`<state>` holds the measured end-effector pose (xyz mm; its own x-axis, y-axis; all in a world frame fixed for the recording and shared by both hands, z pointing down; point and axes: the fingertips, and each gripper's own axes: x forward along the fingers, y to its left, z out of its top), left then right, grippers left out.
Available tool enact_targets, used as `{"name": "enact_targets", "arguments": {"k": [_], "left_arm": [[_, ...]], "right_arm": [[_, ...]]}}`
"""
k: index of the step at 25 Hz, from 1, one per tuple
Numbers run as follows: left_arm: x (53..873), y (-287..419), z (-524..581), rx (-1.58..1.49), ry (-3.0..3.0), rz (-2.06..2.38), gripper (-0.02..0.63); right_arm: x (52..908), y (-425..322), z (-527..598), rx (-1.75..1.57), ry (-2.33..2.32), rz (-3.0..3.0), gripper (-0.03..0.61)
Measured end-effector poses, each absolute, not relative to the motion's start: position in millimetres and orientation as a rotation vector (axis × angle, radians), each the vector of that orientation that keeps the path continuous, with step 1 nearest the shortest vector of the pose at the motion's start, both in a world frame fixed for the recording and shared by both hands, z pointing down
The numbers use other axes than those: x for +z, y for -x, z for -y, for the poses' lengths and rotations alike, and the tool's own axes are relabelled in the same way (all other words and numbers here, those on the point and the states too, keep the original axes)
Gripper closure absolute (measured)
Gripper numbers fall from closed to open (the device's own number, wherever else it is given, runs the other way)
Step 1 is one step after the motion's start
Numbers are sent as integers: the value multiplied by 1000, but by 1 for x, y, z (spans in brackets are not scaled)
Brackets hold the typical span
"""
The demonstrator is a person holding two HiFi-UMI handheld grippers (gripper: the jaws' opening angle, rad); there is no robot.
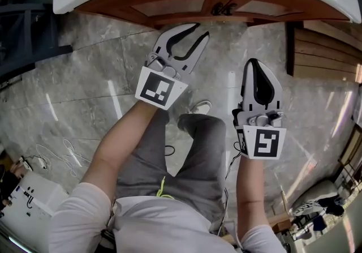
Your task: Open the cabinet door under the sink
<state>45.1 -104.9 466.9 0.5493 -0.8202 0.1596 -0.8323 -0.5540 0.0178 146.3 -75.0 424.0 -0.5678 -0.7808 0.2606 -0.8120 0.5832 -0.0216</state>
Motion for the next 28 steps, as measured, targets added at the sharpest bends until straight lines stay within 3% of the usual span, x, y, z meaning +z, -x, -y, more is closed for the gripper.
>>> {"name": "enact_targets", "arguments": {"k": [28], "left_arm": [[559,-66,169,159,-2799,1364,515]], "right_arm": [[513,-131,120,135,-1355,2619,547]]}}
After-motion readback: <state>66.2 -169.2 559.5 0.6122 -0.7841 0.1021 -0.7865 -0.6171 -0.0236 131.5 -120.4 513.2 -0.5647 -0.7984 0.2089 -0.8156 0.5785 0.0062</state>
